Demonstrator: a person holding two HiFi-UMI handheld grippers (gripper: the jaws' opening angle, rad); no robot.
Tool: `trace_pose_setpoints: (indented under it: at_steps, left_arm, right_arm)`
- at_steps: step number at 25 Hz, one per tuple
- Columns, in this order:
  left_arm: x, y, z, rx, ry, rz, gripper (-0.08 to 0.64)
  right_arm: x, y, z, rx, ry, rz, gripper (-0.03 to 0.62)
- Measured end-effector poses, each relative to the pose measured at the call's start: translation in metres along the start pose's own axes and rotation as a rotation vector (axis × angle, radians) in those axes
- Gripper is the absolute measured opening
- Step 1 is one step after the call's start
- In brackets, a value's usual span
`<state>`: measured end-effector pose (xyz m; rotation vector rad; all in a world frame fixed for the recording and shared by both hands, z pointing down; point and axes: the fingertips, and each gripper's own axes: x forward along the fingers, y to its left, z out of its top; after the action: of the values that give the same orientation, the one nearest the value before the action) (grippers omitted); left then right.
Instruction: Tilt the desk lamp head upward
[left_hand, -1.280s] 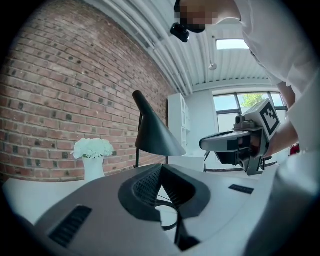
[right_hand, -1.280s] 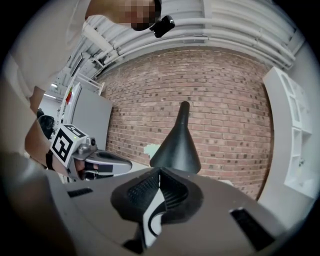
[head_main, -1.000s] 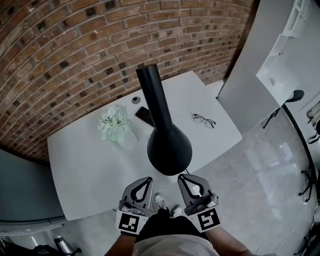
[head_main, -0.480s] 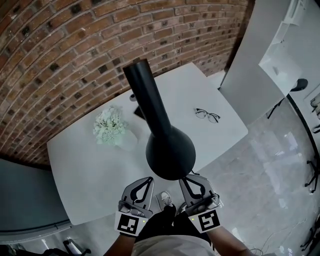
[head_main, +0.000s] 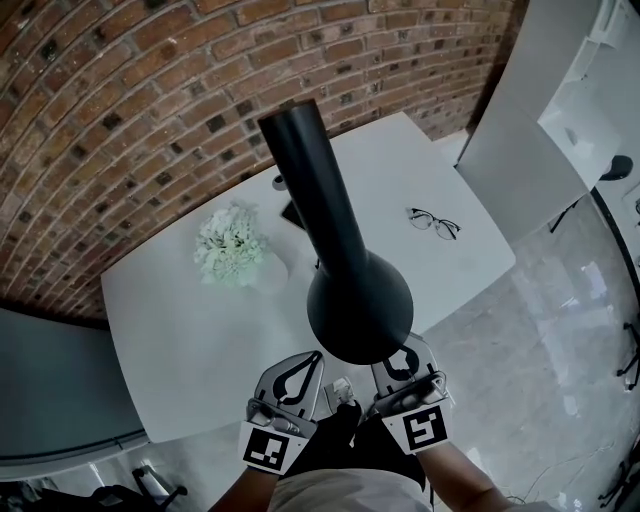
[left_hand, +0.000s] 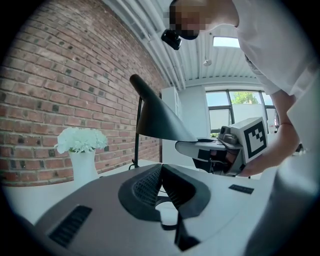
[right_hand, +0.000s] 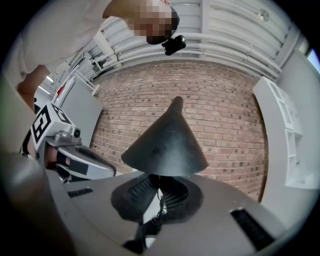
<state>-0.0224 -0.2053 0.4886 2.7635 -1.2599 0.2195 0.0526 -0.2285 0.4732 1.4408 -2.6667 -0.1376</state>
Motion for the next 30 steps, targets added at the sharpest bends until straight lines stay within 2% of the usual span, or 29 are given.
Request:
trace_pose_setpoints:
  at_steps: [7, 11, 16, 20, 24, 30]
  left_arm:
    - [-0.003, 0.002, -0.006, -0.009, 0.032, 0.000, 0.006]
    - [-0.003, 0.003, -0.010, 0.016, 0.050, -0.006, 0.006]
    - [-0.004, -0.001, -0.012, 0.009, 0.055, -0.006, 0.006]
    - [-0.006, -0.003, -0.018, 0.024, 0.068, -0.019, 0.006]
    - [-0.006, -0.008, -0.018, 0.009, 0.045, -0.018, 0.006]
    - [-0.009, -0.013, 0.002, 0.003, 0.001, -0.010, 0.006]
  right_arm:
    - [0.012, -0.003, 0.008, 0.048, -0.070, -0.027, 0.017]
    - [0.020, -0.001, 0.010, 0.027, -0.103, -0.008, 0.016]
    - [0.017, 0.001, 0.015, 0.073, -0.124, 0.014, 0.015]
    - [0.013, 0.003, 0.024, 0.034, -0.151, 0.022, 0.016]
    - [0.007, 0.007, 0.027, 0.030, -0.130, 0.030, 0.015]
    - [-0.009, 0.010, 0.048, 0.012, -0.125, 0.033, 0.015]
